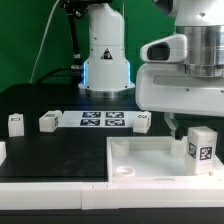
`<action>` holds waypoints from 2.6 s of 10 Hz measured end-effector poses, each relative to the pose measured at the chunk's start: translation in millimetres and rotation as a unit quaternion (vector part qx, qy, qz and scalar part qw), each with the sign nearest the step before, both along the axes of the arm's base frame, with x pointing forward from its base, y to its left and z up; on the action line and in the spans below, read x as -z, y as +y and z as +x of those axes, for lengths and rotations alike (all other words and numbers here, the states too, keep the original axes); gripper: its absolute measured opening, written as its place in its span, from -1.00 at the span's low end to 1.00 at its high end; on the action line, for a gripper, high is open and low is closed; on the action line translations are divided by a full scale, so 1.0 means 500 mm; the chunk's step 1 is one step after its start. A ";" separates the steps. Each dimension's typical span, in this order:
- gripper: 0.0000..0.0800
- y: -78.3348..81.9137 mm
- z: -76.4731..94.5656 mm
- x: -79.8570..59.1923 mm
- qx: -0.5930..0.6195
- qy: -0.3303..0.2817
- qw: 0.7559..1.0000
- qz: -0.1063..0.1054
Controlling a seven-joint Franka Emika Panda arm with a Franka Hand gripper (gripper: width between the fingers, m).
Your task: Assemble one leg
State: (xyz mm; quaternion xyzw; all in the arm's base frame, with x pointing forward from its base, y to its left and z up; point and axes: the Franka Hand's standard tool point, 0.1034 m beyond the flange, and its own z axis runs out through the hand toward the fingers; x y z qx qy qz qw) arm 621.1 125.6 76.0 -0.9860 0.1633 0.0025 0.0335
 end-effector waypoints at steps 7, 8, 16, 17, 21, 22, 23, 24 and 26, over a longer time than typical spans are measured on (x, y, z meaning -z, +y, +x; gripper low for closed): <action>0.57 -0.020 0.002 0.002 -0.209 -0.013 0.978 -0.005; 0.13 -0.020 0.003 0.002 -0.196 -0.012 0.981 -0.005; -0.27 -0.017 0.000 0.007 0.275 0.018 0.961 0.002; -0.27 -0.016 0.000 0.007 0.340 0.022 0.940 0.002; -0.01 -0.011 0.001 0.006 0.460 0.029 0.888 0.007; 0.32 -0.010 0.001 0.006 0.438 0.027 0.899 0.006; 0.32 -0.008 0.002 0.005 0.415 0.025 0.909 0.007; 0.56 -0.009 0.003 0.004 0.349 0.020 0.937 0.006; 0.62 -0.007 0.004 0.003 0.218 0.010 0.976 0.005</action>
Offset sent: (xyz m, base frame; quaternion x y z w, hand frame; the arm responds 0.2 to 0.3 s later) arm 0.0008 -0.0031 0.0017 0.0014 -0.0079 -0.2838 0.9589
